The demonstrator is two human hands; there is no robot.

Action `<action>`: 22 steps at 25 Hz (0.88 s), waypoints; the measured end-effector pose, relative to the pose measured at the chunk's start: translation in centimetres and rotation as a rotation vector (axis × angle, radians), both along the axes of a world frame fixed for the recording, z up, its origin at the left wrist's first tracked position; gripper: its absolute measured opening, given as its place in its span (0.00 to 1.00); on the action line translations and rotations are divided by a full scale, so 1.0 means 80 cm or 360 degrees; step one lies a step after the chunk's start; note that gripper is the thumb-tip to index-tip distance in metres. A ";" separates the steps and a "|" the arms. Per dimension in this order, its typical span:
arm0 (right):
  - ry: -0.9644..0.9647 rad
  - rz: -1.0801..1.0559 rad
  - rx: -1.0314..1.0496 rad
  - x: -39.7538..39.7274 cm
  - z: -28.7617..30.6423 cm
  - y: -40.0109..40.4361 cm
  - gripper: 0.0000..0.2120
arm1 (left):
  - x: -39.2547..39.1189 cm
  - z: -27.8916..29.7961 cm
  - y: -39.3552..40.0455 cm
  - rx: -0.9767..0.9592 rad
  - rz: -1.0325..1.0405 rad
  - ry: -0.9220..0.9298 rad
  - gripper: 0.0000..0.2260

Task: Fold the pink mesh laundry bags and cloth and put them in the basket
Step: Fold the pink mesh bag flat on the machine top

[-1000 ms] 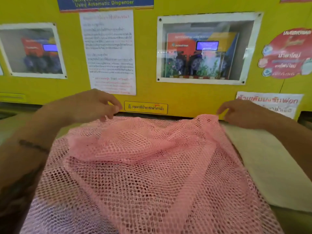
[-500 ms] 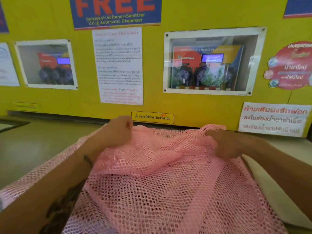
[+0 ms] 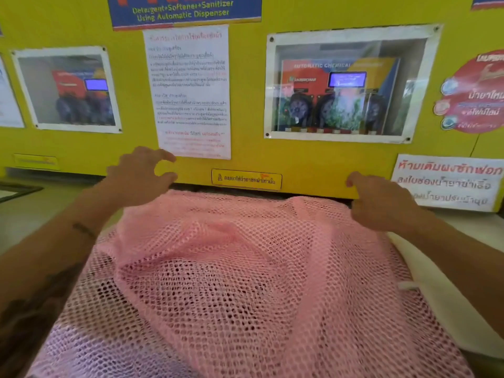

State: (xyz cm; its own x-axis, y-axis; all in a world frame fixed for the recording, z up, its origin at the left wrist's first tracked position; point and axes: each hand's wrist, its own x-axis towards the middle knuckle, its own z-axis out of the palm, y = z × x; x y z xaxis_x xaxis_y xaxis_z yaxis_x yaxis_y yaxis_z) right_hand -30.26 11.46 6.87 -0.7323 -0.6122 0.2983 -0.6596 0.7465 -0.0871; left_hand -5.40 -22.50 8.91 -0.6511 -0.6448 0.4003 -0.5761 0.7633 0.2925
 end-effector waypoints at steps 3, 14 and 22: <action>-0.0238 0.0384 -0.0070 0.037 -0.006 -0.012 0.11 | 0.018 -0.025 0.042 0.0088 -0.0391 0.0096 0.06; -0.0205 0.1210 0.0284 0.180 -0.006 -0.145 0.19 | 0.122 -0.075 0.025 0.0596 0.0121 -0.0092 0.19; -0.0124 0.1267 0.0513 0.198 -0.015 -0.221 0.08 | 0.147 -0.076 0.041 0.0588 -0.0169 0.0151 0.23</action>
State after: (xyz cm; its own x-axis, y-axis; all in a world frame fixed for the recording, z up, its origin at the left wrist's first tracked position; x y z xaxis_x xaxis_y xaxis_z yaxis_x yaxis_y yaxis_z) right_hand -14.40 -6.19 5.70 -0.0603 -0.9981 -0.0113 -0.9980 0.0604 -0.0174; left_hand 6.34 -19.22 2.80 -0.6931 -0.6879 0.2152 -0.4571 0.6503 0.6068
